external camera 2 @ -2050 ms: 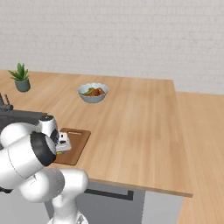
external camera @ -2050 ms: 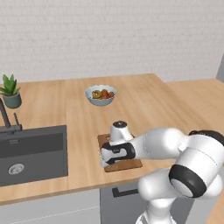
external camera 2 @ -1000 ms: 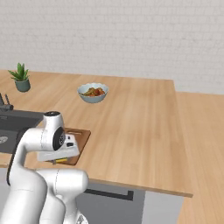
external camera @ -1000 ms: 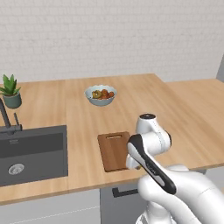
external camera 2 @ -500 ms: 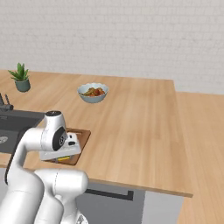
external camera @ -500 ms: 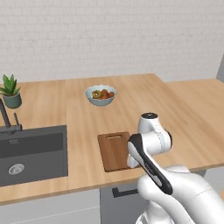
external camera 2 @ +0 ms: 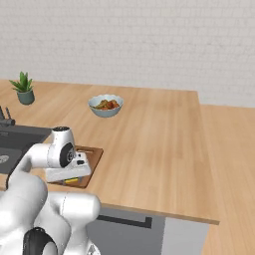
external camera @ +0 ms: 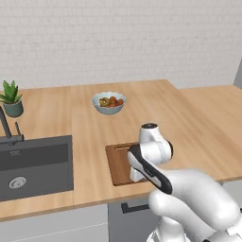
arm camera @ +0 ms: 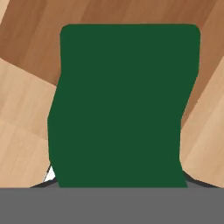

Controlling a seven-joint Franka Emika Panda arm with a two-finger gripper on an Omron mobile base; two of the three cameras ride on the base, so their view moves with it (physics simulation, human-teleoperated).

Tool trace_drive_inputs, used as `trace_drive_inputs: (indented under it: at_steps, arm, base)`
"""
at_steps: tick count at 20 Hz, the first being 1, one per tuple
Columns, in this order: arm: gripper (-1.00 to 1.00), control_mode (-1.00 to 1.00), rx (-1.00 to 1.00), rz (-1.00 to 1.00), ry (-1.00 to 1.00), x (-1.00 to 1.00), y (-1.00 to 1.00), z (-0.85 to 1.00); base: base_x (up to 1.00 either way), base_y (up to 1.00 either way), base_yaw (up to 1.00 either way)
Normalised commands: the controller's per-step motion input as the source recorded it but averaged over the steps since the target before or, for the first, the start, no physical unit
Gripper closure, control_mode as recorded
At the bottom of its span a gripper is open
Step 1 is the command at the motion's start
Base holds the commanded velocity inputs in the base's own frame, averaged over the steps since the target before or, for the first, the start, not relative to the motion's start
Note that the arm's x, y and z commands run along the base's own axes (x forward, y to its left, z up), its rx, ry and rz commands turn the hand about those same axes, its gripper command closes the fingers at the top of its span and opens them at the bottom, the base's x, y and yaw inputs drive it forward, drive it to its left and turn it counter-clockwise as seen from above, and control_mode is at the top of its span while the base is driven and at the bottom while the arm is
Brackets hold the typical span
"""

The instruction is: Pick up the sponge from the counter and clean the cutting board by briefly scrubbing or pressing down on the cutting board. Once finished, release the sponge.

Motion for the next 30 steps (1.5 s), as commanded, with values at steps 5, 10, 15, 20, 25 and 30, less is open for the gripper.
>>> trace_drive_inputs:
  at_steps: [5, 10, 15, 20, 25, 30]
  arm:
    - [1.00, -1.00, 0.00, 0.01, -0.08, 0.64, 0.00, -1.00]
    - [1.00, -1.00, 0.00, 0.04, -0.19, 0.78, -0.09, -0.83]
    - [1.00, -1.00, 0.01, 0.03, -0.17, 0.82, -0.23, -0.57]
    - [1.00, -1.00, 0.04, 0.02, -0.13, 0.85, -0.30, -0.33]
    - [1.00, -1.00, 0.05, 0.01, -0.11, 0.87, -0.29, -0.28]
    - [1.00, -1.00, 0.06, 0.00, -0.12, 0.84, -0.28, -0.22]
  base:
    - [0.00, 0.00, 0.00]
    - [0.00, 0.00, 0.00]
    - [0.00, 0.00, 0.00]
    - [0.00, 0.00, 0.00]
    - [0.00, 0.00, 0.00]
    - [0.00, 0.00, 0.00]
